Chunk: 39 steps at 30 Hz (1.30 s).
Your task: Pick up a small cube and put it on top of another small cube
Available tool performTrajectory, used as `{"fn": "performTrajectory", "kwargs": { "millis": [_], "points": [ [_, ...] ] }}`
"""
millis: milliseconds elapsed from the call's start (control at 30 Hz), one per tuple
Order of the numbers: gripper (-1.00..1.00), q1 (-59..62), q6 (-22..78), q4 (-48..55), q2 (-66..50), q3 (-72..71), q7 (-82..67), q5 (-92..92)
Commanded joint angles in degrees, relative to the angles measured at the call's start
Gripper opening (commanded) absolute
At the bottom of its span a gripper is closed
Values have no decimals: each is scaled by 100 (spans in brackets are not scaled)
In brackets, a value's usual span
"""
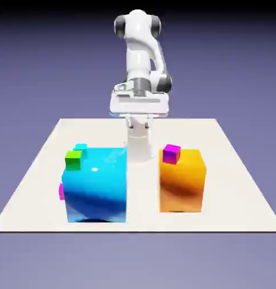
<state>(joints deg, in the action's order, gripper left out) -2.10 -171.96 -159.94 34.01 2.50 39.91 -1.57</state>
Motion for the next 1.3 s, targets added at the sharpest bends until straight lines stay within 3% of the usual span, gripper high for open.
{"fn": "performTrajectory", "kwargs": {
  "millis": [0,1267],
  "points": [
    [0,-117,170,88,112,208,-212,-131],
    [0,-4566,6630,3446,4382,8099,-8247,-5086]
  ]
}}
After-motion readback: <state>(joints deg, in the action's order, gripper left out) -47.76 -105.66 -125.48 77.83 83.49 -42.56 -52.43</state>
